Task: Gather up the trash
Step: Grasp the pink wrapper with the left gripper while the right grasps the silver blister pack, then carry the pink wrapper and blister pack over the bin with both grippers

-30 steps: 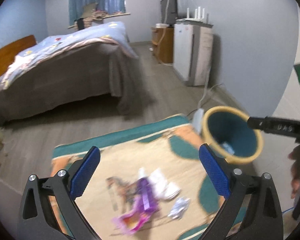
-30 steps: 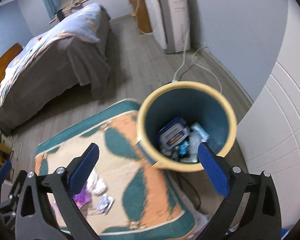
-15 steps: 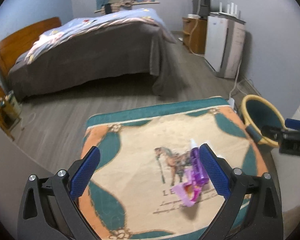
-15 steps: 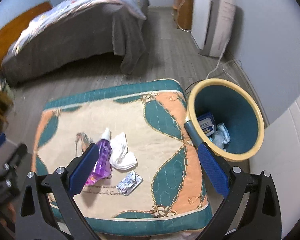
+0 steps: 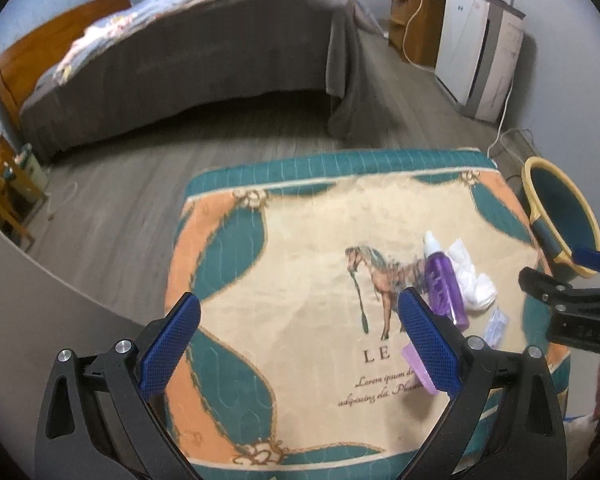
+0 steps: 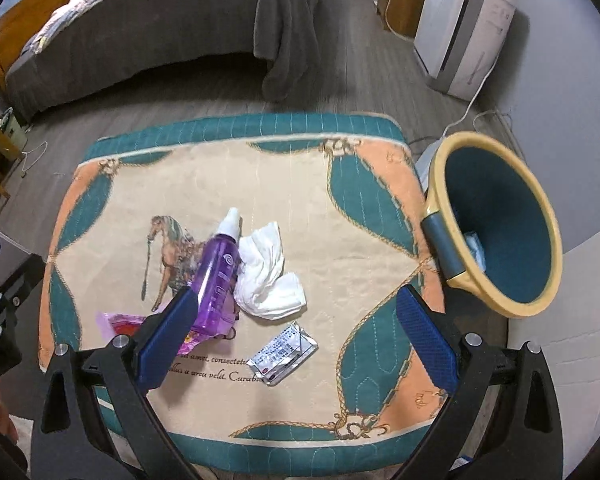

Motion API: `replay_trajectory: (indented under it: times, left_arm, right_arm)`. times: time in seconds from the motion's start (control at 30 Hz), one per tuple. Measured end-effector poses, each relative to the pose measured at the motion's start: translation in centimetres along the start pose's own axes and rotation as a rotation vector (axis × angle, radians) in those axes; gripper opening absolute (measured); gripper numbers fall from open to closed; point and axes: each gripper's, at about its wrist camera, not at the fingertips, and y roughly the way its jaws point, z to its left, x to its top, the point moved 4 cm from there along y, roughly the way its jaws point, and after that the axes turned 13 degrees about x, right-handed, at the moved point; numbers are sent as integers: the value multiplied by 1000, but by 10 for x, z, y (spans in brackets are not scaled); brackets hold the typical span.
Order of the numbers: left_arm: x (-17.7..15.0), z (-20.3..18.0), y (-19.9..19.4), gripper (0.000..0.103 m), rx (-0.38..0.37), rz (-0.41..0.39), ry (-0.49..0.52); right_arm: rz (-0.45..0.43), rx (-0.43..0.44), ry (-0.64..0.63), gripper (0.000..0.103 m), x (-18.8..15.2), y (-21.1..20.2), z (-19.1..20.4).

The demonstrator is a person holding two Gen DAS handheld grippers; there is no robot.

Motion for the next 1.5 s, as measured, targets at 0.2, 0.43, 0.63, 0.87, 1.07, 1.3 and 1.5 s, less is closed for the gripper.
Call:
replay_trajectory:
  times: [0.2, 0.43, 0.63, 0.87, 1.07, 1.3, 1.5]
  left_arm:
    - [-8, -19, 3, 98, -88, 2, 64]
    - [-21, -53, 5, 89, -194, 43, 153]
    - [-44, -87, 24, 61, -199, 121, 308]
    - [-54, -91, 33, 27, -193, 152, 382]
    - [-44, -84, 19, 14, -199, 102, 350]
    - [-20, -67, -5, 14, -169, -30, 286]
    - [-4, -61, -21, 14, -156, -96, 250]
  right_arm:
    - [85, -20, 54, 85, -12, 25, -19]
    - [215, 58, 149, 57, -32, 45, -28]
    - [274, 87, 162, 52, -43, 60, -25]
    - [318, 94, 109, 18, -48, 71, -18]
    - [271, 95, 86, 9, -39, 61, -10]
    - [141, 85, 36, 9, -15, 24, 5]
    - [32, 103, 16, 9, 9, -7, 4]
